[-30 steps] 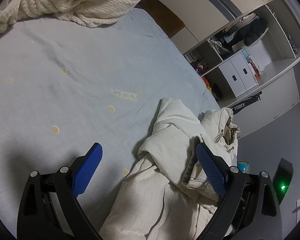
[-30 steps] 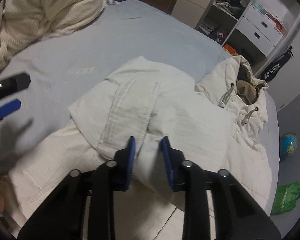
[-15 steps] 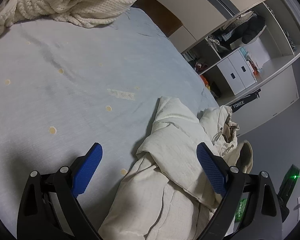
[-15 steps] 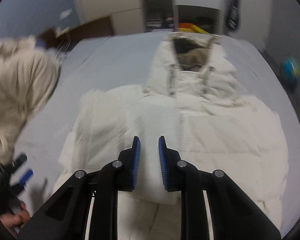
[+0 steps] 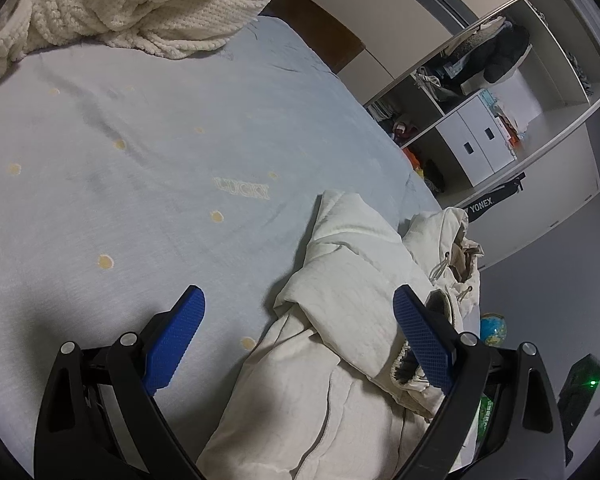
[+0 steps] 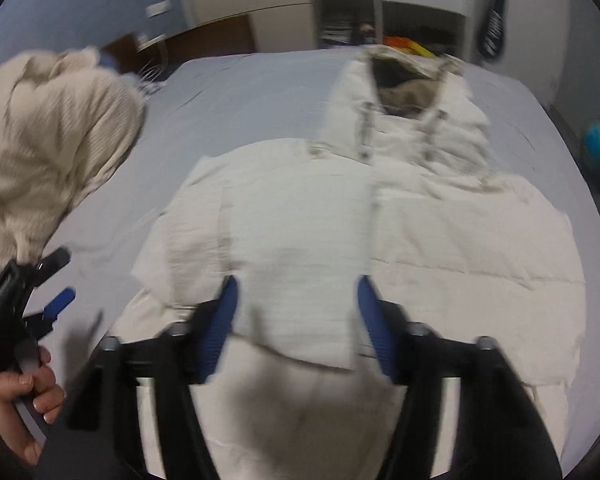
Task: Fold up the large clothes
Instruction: 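Lift and fold the held side edge toward the jacket's center with the right gripper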
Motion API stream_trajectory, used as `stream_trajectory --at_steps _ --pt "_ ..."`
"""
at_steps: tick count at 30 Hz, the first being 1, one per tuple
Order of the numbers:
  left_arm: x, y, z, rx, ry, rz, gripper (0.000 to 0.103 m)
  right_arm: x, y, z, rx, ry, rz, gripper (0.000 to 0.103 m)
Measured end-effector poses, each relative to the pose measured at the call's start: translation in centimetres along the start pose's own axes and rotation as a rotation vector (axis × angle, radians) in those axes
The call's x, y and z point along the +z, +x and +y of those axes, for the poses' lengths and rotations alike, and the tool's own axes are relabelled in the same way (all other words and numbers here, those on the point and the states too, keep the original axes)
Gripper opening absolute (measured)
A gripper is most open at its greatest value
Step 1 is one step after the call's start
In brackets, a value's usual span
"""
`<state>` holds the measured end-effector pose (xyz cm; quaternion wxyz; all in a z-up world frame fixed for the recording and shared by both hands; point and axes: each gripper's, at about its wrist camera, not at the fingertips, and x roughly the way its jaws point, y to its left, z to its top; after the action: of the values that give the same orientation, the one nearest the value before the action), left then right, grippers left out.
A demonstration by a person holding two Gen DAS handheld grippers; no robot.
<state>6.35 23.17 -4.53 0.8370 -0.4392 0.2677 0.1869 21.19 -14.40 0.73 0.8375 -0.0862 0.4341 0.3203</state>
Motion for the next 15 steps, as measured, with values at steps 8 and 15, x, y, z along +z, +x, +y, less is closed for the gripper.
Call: stream_trajectory --at_steps 8,15 --pt "0.3 -0.4 0.8 0.004 -0.037 -0.011 0.091 -0.4 2.0 8.2 -0.107 -0.260 0.002 0.071" --pt "0.5 -0.6 1.4 0.016 -0.060 -0.028 0.091 -2.1 4.3 10.4 -0.198 -0.329 0.024 0.077"
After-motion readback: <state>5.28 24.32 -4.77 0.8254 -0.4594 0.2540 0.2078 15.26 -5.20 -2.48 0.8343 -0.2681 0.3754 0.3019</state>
